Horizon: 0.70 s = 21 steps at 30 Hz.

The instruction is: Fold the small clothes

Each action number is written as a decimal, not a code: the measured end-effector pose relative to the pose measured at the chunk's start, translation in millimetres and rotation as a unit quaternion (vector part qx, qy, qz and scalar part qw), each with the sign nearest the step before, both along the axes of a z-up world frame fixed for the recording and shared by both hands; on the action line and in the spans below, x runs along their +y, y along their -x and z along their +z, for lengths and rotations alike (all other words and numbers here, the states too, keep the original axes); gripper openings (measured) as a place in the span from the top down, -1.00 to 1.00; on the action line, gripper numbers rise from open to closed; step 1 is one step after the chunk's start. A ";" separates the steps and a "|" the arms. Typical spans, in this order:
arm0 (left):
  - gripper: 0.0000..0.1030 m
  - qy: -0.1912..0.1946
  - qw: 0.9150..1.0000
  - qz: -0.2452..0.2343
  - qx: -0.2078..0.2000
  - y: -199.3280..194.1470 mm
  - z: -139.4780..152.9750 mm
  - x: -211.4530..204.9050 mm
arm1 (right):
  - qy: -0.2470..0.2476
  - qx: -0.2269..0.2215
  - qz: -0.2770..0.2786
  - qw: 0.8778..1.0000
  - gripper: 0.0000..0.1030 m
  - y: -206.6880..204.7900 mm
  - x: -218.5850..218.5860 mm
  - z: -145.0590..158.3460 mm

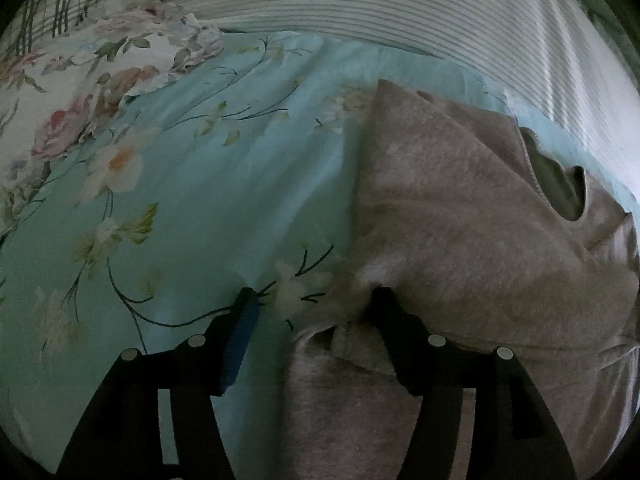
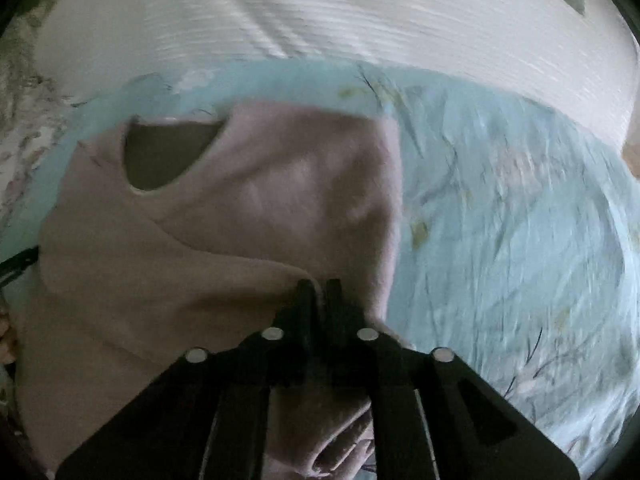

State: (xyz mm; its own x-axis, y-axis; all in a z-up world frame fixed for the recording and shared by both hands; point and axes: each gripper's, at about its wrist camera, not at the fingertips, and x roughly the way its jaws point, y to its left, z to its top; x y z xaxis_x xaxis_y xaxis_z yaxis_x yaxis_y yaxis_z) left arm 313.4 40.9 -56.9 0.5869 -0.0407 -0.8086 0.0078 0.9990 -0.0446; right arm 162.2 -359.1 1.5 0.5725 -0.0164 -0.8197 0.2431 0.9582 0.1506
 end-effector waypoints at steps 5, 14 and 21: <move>-0.28 0.014 1.000 0.003 0.007 -2.2 1.2 11.5 | -0.003 -0.096 -0.046 0.994 0.26 40.2 -2.3 41.9; -0.32 0.015 1.000 0.013 0.011 -1.0 0.4 11.3 | -0.068 -0.023 -0.023 0.997 0.30 44.3 3.4 -7.0; -0.26 0.038 0.999 -0.004 0.006 33.2 18.1 27.7 | -0.135 -0.095 -0.057 0.985 -0.01 93.9 -7.4 29.4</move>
State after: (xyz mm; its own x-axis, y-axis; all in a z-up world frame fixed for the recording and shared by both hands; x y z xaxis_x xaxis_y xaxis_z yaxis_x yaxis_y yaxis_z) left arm 280.2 68.6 -38.8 0.5772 -0.1059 -0.8097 0.0143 0.9927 -0.1197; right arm 68.3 -366.5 30.9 0.7229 0.1145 -0.6814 0.2900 0.8449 0.4496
